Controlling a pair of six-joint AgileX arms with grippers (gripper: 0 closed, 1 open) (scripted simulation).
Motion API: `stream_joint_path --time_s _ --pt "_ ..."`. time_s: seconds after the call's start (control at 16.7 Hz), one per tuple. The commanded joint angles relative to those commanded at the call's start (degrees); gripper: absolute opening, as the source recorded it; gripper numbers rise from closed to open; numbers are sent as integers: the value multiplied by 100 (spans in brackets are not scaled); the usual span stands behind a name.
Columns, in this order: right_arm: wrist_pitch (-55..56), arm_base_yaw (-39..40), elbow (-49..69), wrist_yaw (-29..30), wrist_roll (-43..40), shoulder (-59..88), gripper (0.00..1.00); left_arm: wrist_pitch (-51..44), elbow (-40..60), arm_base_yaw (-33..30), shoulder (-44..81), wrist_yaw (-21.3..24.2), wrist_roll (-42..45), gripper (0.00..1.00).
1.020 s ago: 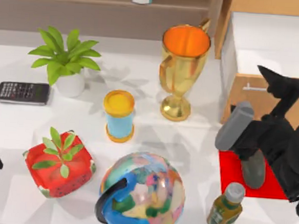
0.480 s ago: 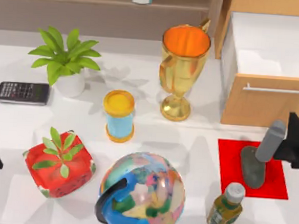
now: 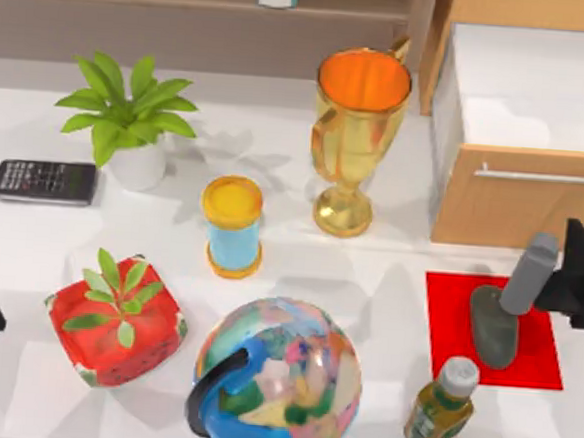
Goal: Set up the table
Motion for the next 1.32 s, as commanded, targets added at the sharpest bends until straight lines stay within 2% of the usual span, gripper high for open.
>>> stream_joint_path --time_s 0.48,1.26,1.32 --pt "-365 -196 435 -189 -5 62 100 0 0 0 0 0 0 100" --pt "-365 -196 435 -189 -5 62 2 0 0 0 0 0 0 100" --pt "-365 -196 435 -189 -5 62 0 0 0 0 0 0 0 100"
